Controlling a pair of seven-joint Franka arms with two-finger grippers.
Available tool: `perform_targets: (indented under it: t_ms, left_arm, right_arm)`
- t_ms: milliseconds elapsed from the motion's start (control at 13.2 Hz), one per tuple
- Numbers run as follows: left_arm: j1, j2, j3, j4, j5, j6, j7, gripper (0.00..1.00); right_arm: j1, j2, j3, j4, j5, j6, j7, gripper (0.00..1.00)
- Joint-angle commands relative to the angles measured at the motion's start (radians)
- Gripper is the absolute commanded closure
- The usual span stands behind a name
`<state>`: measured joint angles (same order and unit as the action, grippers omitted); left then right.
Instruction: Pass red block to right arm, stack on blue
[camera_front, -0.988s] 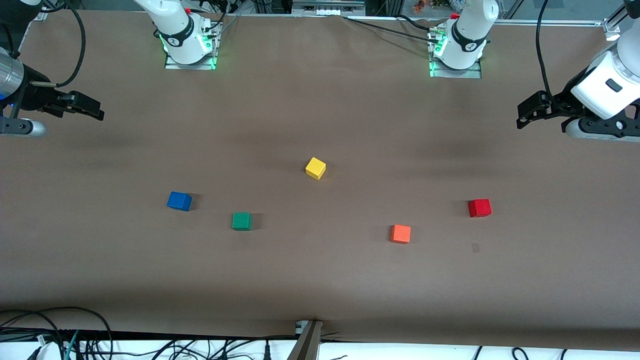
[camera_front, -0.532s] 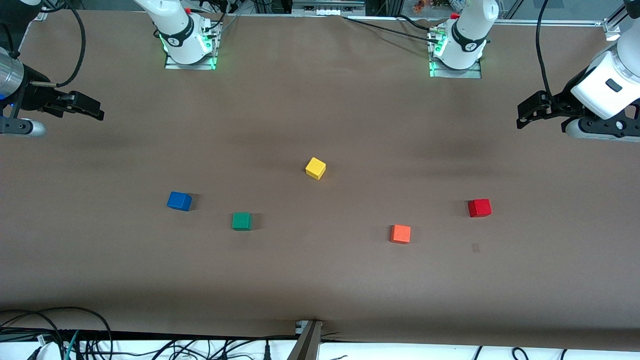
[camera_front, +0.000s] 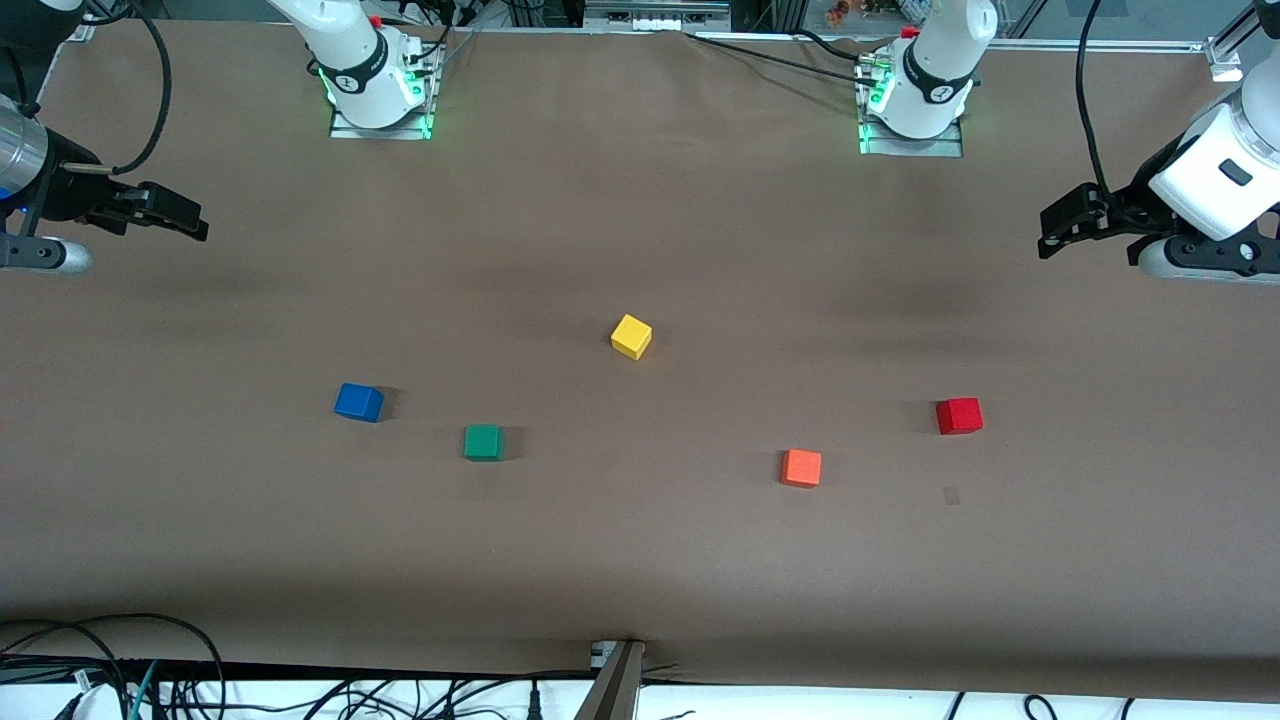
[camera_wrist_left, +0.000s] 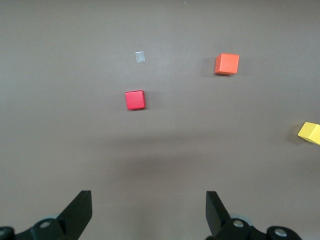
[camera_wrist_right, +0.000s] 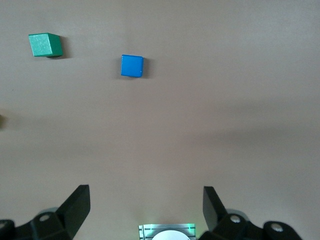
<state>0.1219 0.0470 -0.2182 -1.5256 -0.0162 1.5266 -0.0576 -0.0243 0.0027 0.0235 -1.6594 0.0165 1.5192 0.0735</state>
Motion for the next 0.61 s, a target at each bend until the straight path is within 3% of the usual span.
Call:
perform_targets:
  t_ms: [0, 532]
  left_arm:
    - [0.001, 0.007, 0.0, 0.021, -0.002, -0.013, 0.01, 0.0]
    - [0.005, 0.011, 0.002, 0.018, 0.012, -0.016, 0.012, 0.0]
  right_arm:
    - [-0.003, -0.004, 0.003, 0.01, 0.008, -0.016, 0.009, 0.0]
    - [-0.003, -0.004, 0.001, 0.009, 0.008, -0.016, 0.008, 0.0]
